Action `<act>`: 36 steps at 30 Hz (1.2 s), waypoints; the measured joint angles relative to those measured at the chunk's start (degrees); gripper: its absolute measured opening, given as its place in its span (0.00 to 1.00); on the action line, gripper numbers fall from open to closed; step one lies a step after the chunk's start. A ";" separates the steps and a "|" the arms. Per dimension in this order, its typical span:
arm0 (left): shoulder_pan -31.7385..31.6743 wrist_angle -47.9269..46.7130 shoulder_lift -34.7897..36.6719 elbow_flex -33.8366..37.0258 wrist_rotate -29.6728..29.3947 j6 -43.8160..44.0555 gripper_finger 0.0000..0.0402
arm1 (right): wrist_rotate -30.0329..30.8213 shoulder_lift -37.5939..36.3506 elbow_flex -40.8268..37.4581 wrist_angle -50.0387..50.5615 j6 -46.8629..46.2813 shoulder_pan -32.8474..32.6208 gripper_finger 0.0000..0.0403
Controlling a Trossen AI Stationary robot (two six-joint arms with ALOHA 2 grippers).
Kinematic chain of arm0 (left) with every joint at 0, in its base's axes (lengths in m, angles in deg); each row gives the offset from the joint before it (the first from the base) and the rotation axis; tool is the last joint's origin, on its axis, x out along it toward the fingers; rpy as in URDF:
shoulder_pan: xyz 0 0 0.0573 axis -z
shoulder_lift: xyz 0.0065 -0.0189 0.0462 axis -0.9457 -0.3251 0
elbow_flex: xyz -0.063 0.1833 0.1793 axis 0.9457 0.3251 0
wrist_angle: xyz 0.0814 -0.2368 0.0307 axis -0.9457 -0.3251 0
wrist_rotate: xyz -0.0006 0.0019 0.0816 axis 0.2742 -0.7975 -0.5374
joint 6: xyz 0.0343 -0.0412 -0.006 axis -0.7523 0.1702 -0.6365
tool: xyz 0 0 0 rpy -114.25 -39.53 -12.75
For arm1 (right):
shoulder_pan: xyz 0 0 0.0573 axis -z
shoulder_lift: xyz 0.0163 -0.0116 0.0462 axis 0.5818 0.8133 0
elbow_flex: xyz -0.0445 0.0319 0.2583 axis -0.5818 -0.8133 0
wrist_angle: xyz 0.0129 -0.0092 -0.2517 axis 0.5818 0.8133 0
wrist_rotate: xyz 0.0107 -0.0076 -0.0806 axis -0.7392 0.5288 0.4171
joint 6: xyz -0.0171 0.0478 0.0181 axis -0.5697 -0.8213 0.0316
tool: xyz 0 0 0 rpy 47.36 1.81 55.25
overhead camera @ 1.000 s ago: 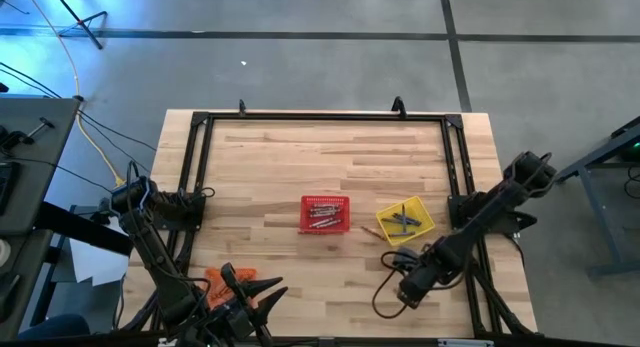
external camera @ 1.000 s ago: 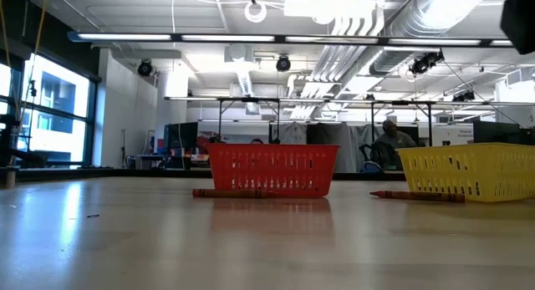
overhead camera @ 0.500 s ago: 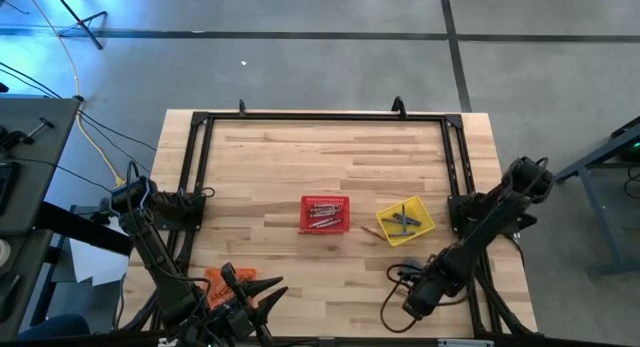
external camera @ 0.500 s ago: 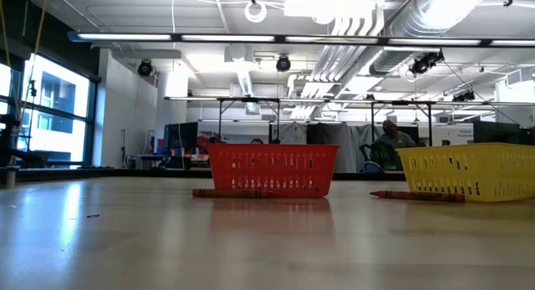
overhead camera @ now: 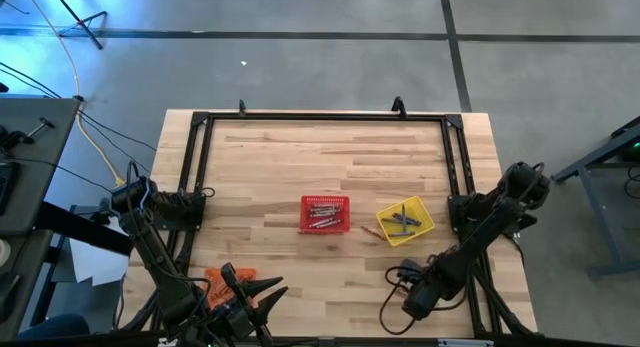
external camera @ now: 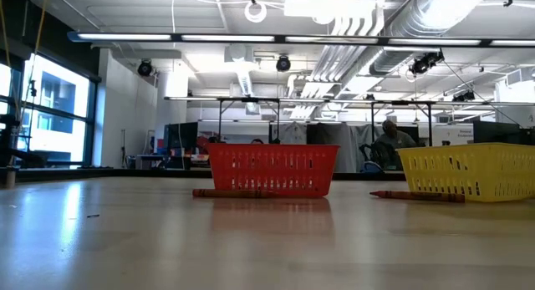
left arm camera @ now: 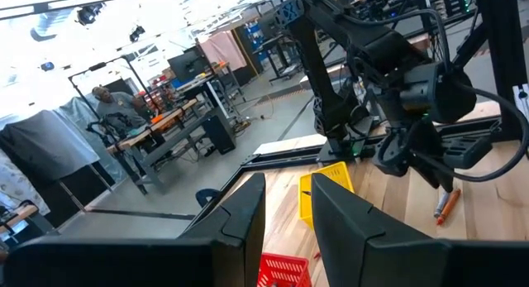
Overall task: Sort crayons
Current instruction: Put the gray crayon into the red bin
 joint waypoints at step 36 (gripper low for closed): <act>-0.07 -0.02 0.00 -0.01 0.00 0.10 0.21 | -0.75 7.82 0.20 0.89 -2.75 0.11 0.04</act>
